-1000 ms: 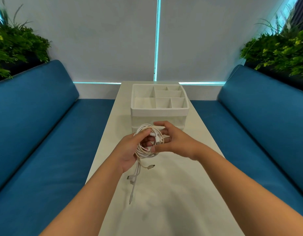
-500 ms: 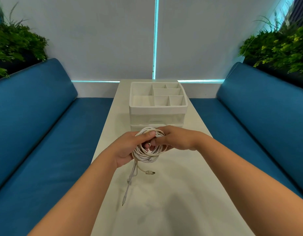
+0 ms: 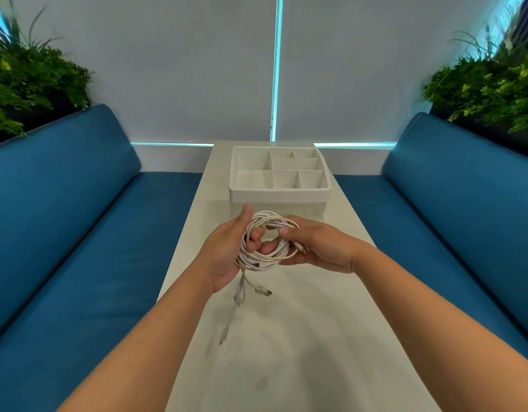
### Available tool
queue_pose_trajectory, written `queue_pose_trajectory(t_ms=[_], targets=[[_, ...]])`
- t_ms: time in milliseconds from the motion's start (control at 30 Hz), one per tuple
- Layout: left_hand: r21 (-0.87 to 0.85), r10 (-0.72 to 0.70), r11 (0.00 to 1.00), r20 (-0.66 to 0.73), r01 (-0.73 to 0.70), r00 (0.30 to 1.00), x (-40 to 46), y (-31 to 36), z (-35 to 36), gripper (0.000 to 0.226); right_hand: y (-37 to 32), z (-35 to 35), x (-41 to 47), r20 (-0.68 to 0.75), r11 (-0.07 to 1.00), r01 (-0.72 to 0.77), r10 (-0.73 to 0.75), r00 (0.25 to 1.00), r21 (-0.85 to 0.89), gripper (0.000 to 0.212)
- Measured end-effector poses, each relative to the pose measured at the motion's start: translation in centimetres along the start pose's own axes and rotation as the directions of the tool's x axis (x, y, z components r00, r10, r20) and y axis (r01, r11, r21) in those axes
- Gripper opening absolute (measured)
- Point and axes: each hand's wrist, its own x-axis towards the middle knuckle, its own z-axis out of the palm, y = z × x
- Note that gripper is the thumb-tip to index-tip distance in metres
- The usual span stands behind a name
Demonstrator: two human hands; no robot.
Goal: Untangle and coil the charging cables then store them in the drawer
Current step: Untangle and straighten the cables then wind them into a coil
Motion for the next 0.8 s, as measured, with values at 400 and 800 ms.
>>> queue_pose_trajectory(t_ms=[400,800], targets=[[0.112,-0.064,0.989,-0.232,0.092,0.971,0.6,0.9,2.1,0.035,-1.1,2.0,0.6,-0.023,0.774,0.022,-0.047,0.999,-0.633,0.034],[0.054,-0.147,0.985,-0.226,0.163,0.963,0.8,1.1,1.5,0.023,-1.5,2.5,0.8,-0.074,0.819,0.002,-0.055,0.996,-0.574,0.041]])
